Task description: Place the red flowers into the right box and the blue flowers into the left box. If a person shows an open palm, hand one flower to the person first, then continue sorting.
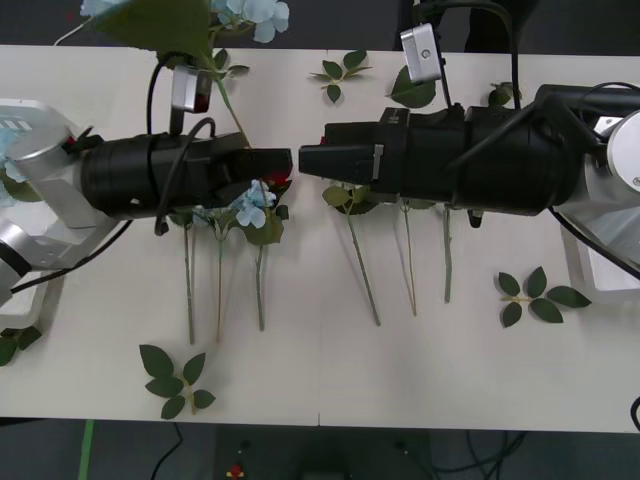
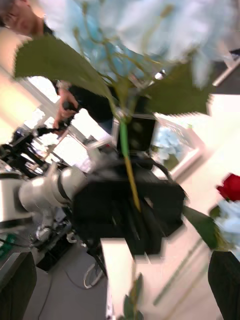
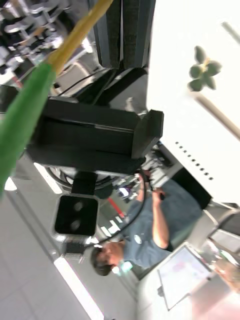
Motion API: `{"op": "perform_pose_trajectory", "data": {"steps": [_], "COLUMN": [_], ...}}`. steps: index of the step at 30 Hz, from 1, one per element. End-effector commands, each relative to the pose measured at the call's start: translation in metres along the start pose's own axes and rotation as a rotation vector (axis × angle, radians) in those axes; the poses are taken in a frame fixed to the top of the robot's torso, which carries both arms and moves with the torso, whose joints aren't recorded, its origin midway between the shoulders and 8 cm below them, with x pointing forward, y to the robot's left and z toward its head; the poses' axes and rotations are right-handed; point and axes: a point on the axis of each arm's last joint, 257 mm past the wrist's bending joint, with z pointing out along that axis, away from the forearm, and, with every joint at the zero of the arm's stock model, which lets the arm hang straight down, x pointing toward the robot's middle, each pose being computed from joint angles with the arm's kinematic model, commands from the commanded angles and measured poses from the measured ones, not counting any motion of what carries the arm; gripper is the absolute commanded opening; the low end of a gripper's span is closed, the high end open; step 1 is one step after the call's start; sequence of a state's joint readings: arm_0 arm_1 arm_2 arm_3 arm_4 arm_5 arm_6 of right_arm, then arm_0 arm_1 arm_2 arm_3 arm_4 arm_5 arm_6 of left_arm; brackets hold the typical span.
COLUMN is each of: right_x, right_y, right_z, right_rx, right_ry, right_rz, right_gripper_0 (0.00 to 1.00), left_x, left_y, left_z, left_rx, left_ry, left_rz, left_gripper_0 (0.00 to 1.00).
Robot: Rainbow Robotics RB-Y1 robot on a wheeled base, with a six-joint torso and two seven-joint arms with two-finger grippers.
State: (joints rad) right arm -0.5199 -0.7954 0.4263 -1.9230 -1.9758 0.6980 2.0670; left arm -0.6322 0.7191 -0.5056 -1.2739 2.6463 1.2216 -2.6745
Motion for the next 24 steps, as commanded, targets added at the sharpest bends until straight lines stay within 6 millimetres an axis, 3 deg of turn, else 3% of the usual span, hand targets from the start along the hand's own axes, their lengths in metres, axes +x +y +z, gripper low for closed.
{"op": "perform_pose_trajectory", "data": {"steps": [1,9,16,24], "right_x": [0.001,0.029,0.056,0.082], "right_y": [-0.028,-0.087,-0.136,-0.201], "right_z": [-0.030,-0.082,-0.126,-0.178], "right_rx": [0.118,0.345,0.558,0.816], "right_ry": [0.046,0.144,0.225,0.270], "right_rz": [-0.007,0.041,0.121,0.276], "right_gripper_0": [1.00,1.00,1.00,1.00], "left_x": [-0.050,-0.071,-0.085,-0.096], "left_y": [-0.010,-0.001,0.002,0.019], "left_z": [-0.037,-0.098,-0.136,-0.182], "left_rx": [-0.065,-0.243,-0.344,-0.507], "left_ry": [0.029,0.111,0.144,0.152], "left_rz": [0.146,0.187,0.183,0.091], "left_gripper_0": [0.00,0.00,0.00,0.00]}}
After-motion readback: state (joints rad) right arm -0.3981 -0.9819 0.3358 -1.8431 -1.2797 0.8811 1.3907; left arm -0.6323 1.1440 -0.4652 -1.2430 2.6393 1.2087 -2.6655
